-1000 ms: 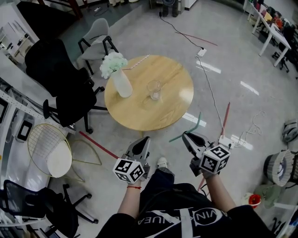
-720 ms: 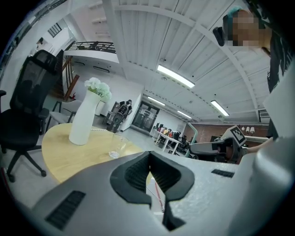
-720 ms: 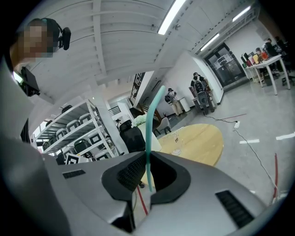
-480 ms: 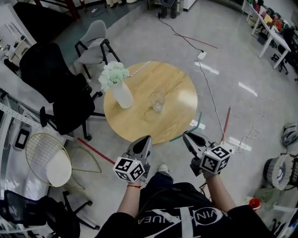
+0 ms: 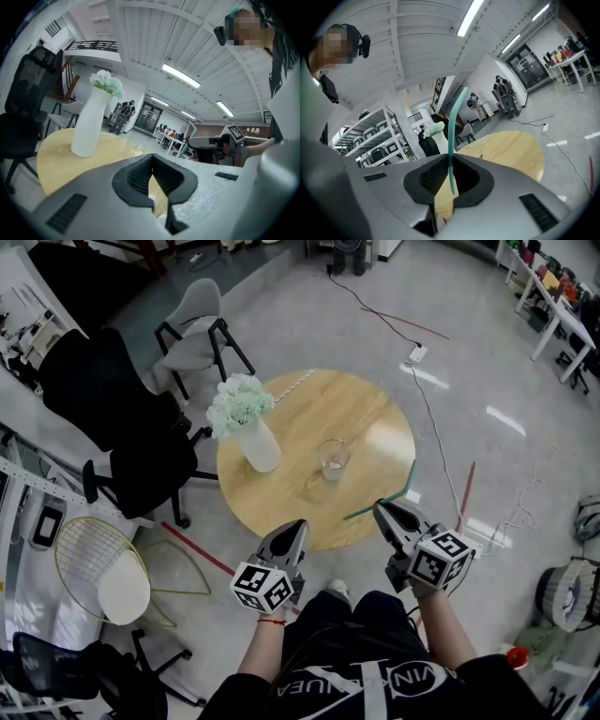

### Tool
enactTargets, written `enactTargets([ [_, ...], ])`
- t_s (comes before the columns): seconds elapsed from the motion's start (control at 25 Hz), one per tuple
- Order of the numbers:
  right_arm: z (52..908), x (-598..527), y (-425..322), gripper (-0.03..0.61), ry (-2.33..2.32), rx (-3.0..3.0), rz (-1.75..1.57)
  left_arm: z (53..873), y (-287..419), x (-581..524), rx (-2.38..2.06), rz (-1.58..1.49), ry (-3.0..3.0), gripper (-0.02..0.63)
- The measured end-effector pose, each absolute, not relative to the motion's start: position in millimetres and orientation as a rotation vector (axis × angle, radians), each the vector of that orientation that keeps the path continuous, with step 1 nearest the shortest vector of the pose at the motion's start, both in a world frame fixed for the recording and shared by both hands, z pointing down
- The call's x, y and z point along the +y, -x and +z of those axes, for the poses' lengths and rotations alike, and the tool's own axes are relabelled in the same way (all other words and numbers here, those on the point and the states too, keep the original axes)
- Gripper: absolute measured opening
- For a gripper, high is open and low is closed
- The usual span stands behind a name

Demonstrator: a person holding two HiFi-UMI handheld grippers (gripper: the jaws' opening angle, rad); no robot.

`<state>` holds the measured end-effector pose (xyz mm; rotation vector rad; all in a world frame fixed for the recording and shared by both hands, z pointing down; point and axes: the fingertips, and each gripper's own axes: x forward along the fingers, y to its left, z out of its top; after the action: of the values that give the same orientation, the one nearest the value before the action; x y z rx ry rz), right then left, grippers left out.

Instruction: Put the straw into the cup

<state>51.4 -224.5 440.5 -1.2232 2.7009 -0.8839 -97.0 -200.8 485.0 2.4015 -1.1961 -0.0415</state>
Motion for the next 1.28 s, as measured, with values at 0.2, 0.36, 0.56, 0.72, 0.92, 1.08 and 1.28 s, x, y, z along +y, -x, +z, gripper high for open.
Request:
enactTargets([
  [0.2,439.6,-235.7,-49.4,0.029,1.216,2.679,-0.918,490.3,95.9,-206.9,-1.179,-0.026,-2.391,0.006],
  [0.36,435.0,-246.4,-50.0,0.029,1.185,2.650,-0.949,496.2,90.7,-210.2,-1.152,-0.006,-2.378,0.006],
  [0.56,422.9,-277.0,-50.3,0.029,1.140,2.642,-0.932,498.2,89.9,-231.3,-1.154,0.034,-2.399,0.006],
  [0.72,419.1,-303.5,-42.7,0.029,1.099,2.650,-0.933,495.9,96.6,-255.7,-1.176,0.027,-2.388,0.006],
  [0.92,417.9,-329.9,-39.1,0.029,1.042,2.642,-0.961,500.2,97.4,-283.3,-1.194,0.029,-2.368,0.006],
  [1.08,428.1,-351.5,-41.9,0.029,1.056,2.642,-0.987,506.4,94.4,-298.1,-1.192,0.037,-2.351,0.007],
  [1.28,446.4,-364.5,-34.0,0.029,1.054,2.691,-1.012,509.2,98.2,-314.3,-1.208,0.023,-2.326,0.007],
])
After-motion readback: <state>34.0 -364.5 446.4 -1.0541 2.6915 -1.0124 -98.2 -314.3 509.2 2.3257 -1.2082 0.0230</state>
